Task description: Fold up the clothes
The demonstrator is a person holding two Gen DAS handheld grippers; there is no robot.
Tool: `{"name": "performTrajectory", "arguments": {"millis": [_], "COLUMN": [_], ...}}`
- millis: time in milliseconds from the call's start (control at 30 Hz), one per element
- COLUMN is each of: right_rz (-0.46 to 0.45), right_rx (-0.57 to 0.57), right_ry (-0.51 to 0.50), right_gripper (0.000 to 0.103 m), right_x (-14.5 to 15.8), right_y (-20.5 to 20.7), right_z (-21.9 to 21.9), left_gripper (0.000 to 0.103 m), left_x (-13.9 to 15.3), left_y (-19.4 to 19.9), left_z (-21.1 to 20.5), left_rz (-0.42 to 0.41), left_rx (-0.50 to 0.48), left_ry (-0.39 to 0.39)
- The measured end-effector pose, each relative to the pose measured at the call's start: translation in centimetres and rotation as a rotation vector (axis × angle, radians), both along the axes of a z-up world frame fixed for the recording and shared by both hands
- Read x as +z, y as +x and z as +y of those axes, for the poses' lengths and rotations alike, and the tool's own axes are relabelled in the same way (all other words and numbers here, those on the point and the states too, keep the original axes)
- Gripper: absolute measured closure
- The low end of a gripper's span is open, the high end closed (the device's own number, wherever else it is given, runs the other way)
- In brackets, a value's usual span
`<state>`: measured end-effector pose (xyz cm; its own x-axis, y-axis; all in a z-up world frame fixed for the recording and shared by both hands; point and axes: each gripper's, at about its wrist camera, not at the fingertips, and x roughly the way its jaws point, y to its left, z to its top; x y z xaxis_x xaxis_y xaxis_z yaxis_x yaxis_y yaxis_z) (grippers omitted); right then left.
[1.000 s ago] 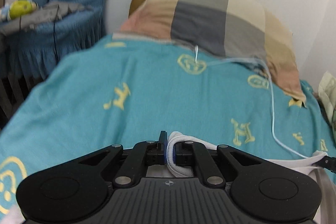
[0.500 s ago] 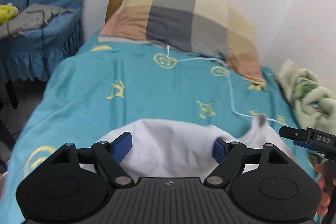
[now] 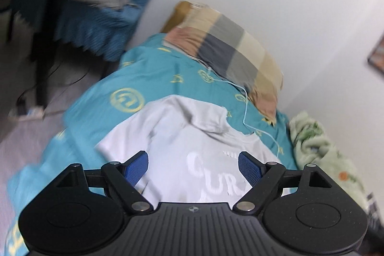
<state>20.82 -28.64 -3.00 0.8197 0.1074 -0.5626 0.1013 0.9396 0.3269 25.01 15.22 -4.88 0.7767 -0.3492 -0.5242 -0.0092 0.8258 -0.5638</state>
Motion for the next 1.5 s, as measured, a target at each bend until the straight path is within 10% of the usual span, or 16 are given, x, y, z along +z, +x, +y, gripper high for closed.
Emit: {"name": "performTrajectory", "arguments": {"millis": [300,600,967,1133,1500], "right_rz": [0.057,0.087,0.101,0.128,0.090], "right_rx": [-0.030,-0.060,-0.024,-0.020,-0.096], "right_ry": [0.167,0.216,0.192,0.183,0.136], "right_gripper": [0.030,0.076,0.077,0.077,0.077], "right_x": [-1.8,-4.5,-7.6,-8.9,-8.6], "right_y": [-11.1,-9.6,-4.9,-3.6,-3.9], "right_z": [0.6,0.6,1.4,1.5,2.1], "left_gripper": [0.020,0.035,0.063,0.100,0.102], "left_x": [-3.3,-8.1,-12.7,-12.5,-2.9], "left_y": [-4.8,-0.9,6.5,9.4,17.1], "left_z": [6.5,6.3,5.8,4.3,8.0], "left_rz": [0.112,0.153,0.147,0.160,0.090], "left_rx": [0.162,0.235,0.231,0.166,0.284], "left_ry": [-0.270,-0.343,-0.368,-0.299,0.076]}}
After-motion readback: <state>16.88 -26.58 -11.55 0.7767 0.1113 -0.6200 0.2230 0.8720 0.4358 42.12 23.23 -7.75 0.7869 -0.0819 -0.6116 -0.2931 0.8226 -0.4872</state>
